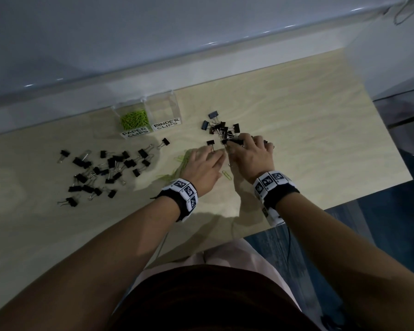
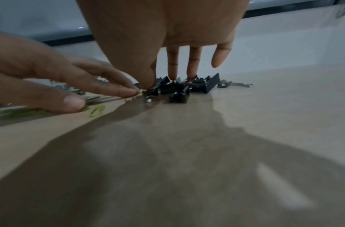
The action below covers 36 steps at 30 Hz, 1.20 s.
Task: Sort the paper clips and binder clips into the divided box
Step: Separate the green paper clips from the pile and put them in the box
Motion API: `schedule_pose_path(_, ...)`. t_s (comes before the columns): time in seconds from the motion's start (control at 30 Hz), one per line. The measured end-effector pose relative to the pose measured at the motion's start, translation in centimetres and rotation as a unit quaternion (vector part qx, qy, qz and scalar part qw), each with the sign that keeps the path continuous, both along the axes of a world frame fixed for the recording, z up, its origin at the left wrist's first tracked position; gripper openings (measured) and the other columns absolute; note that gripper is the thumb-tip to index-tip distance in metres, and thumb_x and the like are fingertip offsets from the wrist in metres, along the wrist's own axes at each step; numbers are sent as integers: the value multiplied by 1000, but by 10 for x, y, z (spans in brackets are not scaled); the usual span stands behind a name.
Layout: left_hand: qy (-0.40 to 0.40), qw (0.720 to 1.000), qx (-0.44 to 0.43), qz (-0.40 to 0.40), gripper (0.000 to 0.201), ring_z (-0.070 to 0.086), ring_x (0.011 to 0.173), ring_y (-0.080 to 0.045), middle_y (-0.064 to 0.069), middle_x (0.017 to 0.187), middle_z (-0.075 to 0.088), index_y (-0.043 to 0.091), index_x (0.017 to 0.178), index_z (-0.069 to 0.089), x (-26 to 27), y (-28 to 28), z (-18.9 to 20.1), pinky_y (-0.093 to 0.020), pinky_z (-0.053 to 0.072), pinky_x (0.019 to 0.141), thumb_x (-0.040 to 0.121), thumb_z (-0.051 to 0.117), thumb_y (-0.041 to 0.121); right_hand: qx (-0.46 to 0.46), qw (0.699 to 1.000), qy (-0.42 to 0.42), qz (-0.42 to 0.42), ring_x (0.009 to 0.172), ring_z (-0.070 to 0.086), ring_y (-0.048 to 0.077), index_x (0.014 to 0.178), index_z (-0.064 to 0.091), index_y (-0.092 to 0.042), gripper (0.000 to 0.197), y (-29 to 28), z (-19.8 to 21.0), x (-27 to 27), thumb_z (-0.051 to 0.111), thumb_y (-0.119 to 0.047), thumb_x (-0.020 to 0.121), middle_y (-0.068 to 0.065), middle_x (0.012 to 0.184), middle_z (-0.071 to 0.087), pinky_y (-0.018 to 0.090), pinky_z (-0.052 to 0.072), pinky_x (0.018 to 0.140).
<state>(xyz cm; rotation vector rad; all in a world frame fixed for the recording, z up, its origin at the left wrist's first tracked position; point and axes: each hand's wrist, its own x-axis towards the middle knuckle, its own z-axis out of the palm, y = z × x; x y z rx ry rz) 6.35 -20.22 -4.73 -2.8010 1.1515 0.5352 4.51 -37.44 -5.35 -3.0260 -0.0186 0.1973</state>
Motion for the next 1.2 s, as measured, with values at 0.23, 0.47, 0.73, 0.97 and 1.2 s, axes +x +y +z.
schedule_pose_path(0.23,4,1000,0,9,59,18,141,-28,-1,155,20,14,147,18,-2,5,4,-53,24,110,98,29,45,10,1000,20,-15,111,46,27,123,51,-35,38,-24,5,8,54,-36,85,-6,128,51,46,35,86)
schedule_pose_path(0.47,10,999,-53,-2,48,32,133,-25,2,144,40,16,139,39,-7,51,5,-46,29,107,96,41,37,132,988,-47,58,78,57,24,93,68,-12,25,-1,7,-20,52,-30,86,6,92,61,39,52,71)
schedule_pose_path(0.73,80,957,-138,242,68,26,132,-33,-13,144,30,7,145,24,-2,97,-4,-43,30,111,91,55,35,273,961,-14,-47,66,58,32,85,70,-3,18,59,-7,-35,54,-11,82,16,84,59,33,49,60)
schedule_pose_path(0.97,106,927,-232,276,58,39,124,-26,-10,132,42,9,140,38,-3,93,-1,-34,35,107,88,60,21,306,951,43,29,72,57,27,96,68,-3,24,92,5,-12,55,-6,76,15,93,56,30,50,68)
schedule_pose_path(1.2,134,900,-193,367,81,40,124,-23,-8,132,37,12,140,36,-32,146,-7,-32,34,109,73,78,29,176,971,161,-5,119,36,22,133,40,-22,77,83,10,16,77,-41,69,6,135,35,38,40,101)
